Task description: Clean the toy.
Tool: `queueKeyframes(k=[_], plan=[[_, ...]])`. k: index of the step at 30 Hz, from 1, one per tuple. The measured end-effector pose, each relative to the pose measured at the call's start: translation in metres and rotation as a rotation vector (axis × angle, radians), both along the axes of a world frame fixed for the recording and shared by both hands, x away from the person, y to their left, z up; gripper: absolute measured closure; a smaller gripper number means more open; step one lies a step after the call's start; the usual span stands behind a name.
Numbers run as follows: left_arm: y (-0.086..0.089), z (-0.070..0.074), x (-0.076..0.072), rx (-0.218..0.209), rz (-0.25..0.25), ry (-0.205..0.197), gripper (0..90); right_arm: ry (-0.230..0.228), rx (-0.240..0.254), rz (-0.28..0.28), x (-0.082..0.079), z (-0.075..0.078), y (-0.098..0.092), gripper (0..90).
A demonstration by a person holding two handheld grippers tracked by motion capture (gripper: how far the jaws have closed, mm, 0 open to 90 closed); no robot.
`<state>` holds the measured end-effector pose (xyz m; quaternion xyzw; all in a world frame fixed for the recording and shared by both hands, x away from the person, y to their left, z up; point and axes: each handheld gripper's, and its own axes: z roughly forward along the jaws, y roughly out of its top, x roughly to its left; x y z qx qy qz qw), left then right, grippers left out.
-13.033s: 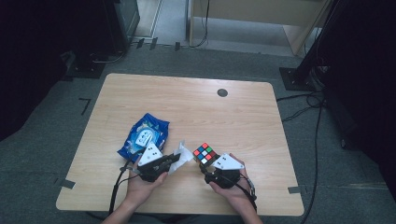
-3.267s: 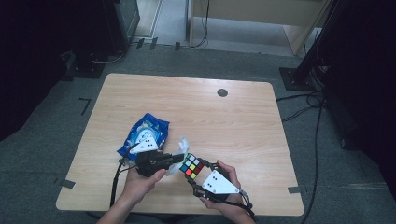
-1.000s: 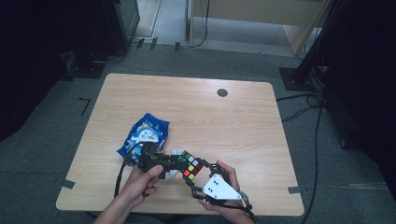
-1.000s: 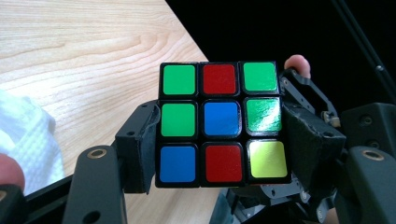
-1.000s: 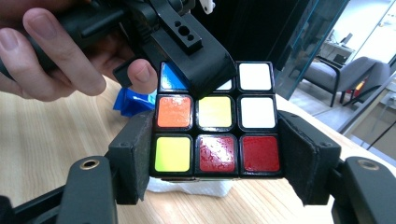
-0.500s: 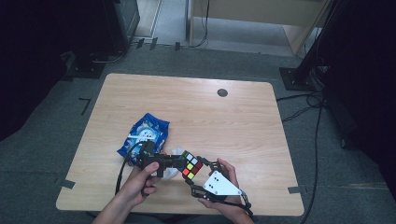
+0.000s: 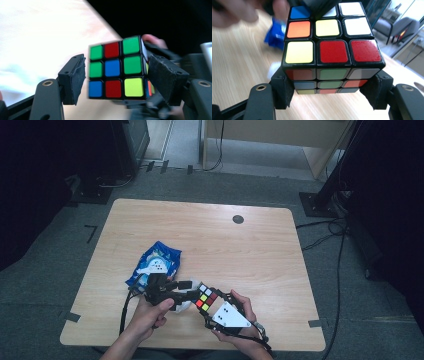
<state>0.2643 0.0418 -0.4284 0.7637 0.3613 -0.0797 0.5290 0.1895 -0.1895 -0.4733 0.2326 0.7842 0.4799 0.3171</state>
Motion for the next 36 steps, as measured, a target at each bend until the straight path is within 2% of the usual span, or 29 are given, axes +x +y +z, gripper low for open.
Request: queueKeyframes(k=[1, 2, 3, 4, 5, 6, 7, 8, 10, 15, 16, 18, 19, 20, 22, 24, 26, 28, 29, 30, 31, 32, 35, 36], plan=[[0.000, 0.000, 0.000, 0.000, 0.000, 0.000, 31.0, 0.000, 0.000, 0.000, 0.000, 0.000, 0.000, 34.8], [-0.003, 0.003, -0.004, 0.036, 0.012, -0.038, 31.0, 0.009, -0.008, -0.001, 0.001, -0.001, 0.000, 34.7], [-0.011, 0.007, -0.012, 0.093, -0.002, -0.083, 30.3, 0.013, -0.027, -0.008, 0.002, -0.001, 0.001, 34.7], [-0.011, 0.007, -0.012, 0.093, -0.002, -0.083, 29.0, 0.013, -0.027, -0.008, 0.002, -0.001, 0.001, 34.7], [-0.021, 0.009, -0.020, 0.159, 0.009, -0.134, 26.7, 0.005, -0.044, -0.019, 0.001, -0.001, 0.004, 34.7], [-0.021, 0.009, -0.020, 0.159, 0.009, -0.134, 25.1, 0.005, -0.048, -0.025, 0.001, -0.001, 0.005, 34.7], [-0.027, 0.010, -0.023, 0.188, 0.010, -0.154, 25.1, 0.005, -0.048, -0.025, 0.001, -0.001, 0.005, 34.7], [-0.033, 0.010, -0.026, 0.222, 0.023, -0.161, 21.3, -0.005, -0.073, -0.038, 0.001, -0.002, 0.008, 34.7], [-0.037, 0.008, -0.028, 0.266, 0.040, -0.181, 21.3, -0.004, -0.085, -0.049, 0.000, -0.004, 0.009, 34.7], [-0.039, 0.008, -0.029, 0.305, 0.057, -0.203, 22.7, -0.003, -0.117, -0.078, 0.000, -0.006, 0.013, 34.6], [-0.041, 0.008, -0.031, 0.338, 0.060, -0.225, 22.7, 0.001, -0.134, -0.092, 0.002, -0.007, 0.014, 34.6], [-0.044, 0.008, -0.033, 0.349, 0.038, -0.224, 22.7, 0.014, -0.148, -0.104, 0.002, -0.008, 0.017, 34.6], [-0.044, 0.008, -0.033, 0.349, 0.038, -0.224, 22.6, 0.014, -0.148, -0.104, 0.002, -0.008, 0.017, 34.6], [-0.048, 0.007, -0.035, 0.372, 0.034, -0.223, 22.6, 0.016, -0.160, -0.110, 0.002, -0.009, 0.019, 34.6], [-0.048, 0.006, -0.034, 0.373, 0.037, -0.216, 22.5, 0.011, -0.160, -0.115, 0.002, -0.009, 0.019, 34.6], [-0.050, 0.003, -0.034, 0.407, 0.042, -0.220, 22.6, 0.000, -0.154, -0.121, 0.000, -0.008, 0.020, 34.6], [-0.050, 0.002, -0.034, 0.406, 0.035, -0.215, 24.3, -0.003, -0.150, -0.118, 0.000, -0.008, 0.020, 34.5], [-0.050, 0.001, -0.034, 0.399, 0.025, -0.223, 26.9, -0.019, -0.109, -0.091, -0.003, -0.006, 0.018, 34.5], [-0.049, 0.002, -0.034, 0.381, 0.028, -0.219, 26.9, -0.019, -0.109, -0.091, -0.003, -0.006, 0.018, 34.5], [-0.044, 0.003, -0.031, 0.342, 0.031, -0.205, 29.5, -0.024, -0.100, -0.090, -0.003, -0.006, 0.017, 34.4], [-0.040, 0.004, -0.029, 0.320, 0.031, -0.194, 34.2, -0.024, -0.053, -0.077, -0.003, -0.006, 0.012, 33.8], [-0.032, 0.003, -0.022, 0.243, 0.007, -0.135, 34.3, -0.026, -0.024, -0.061, -0.003, -0.005, 0.009, 33.7], [-0.027, 0.003, -0.017, 0.209, -0.018, -0.102, 34.5, -0.063, -0.008, -0.046, -0.007, -0.002, 0.009, 34.1], [-0.025, 0.002, -0.016, 0.197, -0.022, -0.090, 34.5, -0.063, -0.008, -0.046, -0.007, -0.002, 0.009, 34.1]])
